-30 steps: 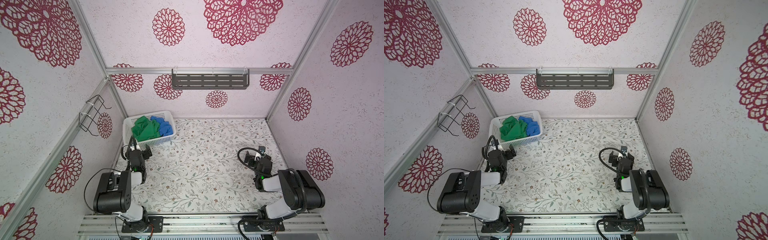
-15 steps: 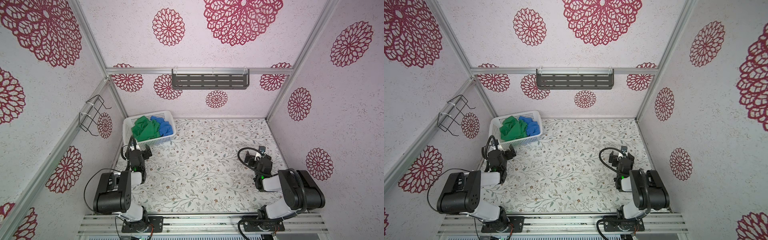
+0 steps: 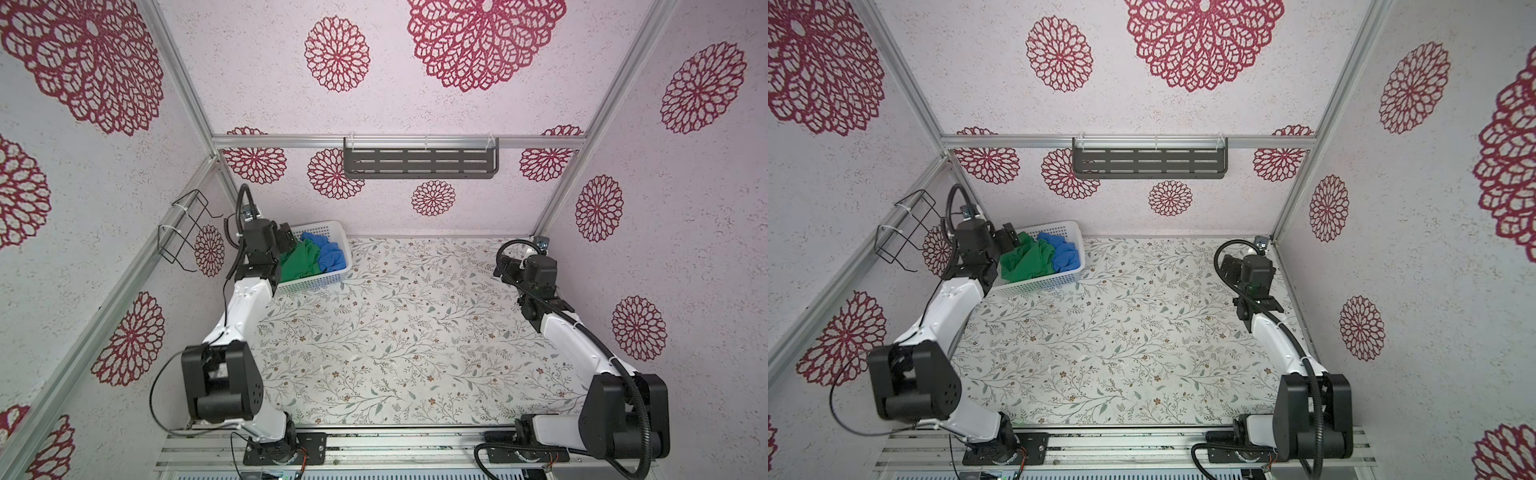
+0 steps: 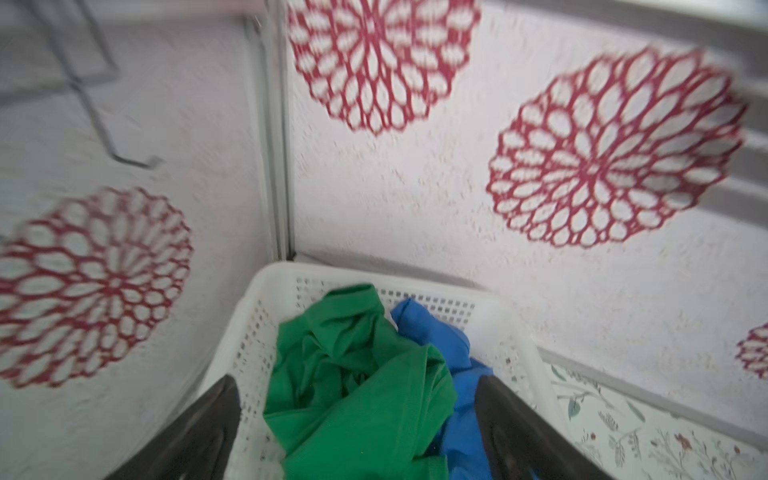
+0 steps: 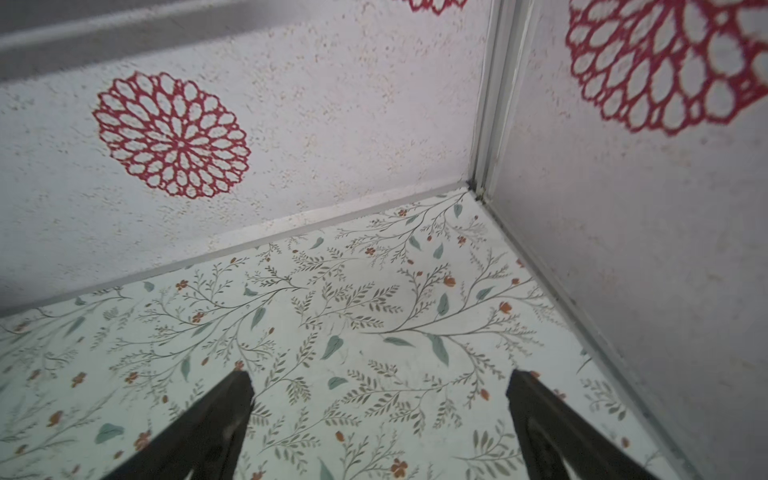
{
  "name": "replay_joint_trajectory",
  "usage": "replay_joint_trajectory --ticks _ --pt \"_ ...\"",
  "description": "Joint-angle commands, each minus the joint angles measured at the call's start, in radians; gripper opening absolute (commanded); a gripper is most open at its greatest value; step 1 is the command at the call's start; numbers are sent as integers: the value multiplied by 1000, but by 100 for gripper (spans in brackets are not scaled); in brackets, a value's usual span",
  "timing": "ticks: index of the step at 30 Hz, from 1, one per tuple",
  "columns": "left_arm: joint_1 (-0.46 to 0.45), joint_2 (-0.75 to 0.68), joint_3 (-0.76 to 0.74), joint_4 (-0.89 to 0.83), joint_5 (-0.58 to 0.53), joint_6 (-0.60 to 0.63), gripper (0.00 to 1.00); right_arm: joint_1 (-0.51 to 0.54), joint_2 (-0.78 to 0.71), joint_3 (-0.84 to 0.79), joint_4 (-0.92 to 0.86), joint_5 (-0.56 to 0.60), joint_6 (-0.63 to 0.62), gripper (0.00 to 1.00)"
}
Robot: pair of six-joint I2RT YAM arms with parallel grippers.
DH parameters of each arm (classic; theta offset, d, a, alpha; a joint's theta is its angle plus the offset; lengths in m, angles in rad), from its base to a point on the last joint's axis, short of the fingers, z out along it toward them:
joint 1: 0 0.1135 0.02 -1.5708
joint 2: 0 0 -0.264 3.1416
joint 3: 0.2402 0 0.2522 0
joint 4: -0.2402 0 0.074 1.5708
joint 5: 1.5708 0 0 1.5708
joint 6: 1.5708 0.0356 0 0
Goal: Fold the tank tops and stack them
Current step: 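Grasp the green tank top with the left gripper and lift it from the basket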
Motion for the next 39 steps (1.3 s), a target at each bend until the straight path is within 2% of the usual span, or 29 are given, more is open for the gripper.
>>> replay_joint_trajectory --ticks 1,5,8,10,13,16,18,24,30,34,39 --pt "0 162 143 -253 75 -28 90 22 21 42 -104 -75 199 99" --pt "-1 349 319 -326 139 -20 89 70 31 -2 -27 -117 249 99" --pt "-2 441 404 -370 170 -17 88 78 57 -1 -46 -193 238 99" --pt "-3 486 438 -392 188 -22 80 83 64 14 -90 -209 212 99" --pt "-6 512 441 -397 215 -36 60 84 58 36 -157 -194 174 99" --pt "-14 503 438 -414 198 -27 21 84 53 56 -203 -182 153 99" --pt "-17 475 425 -406 193 -15 1 83 57 71 -228 -199 138 99" --pt "-37 308 392 -410 173 48 0 83 87 130 -306 -238 111 99" --pt "-121 109 452 -530 153 144 0 84 176 269 -464 -320 79 96" --pt "-246 -12 536 -612 94 214 0 78 188 309 -497 -372 52 93" --pt "-483 -86 697 -706 39 294 0 31 203 349 -536 -474 66 90"
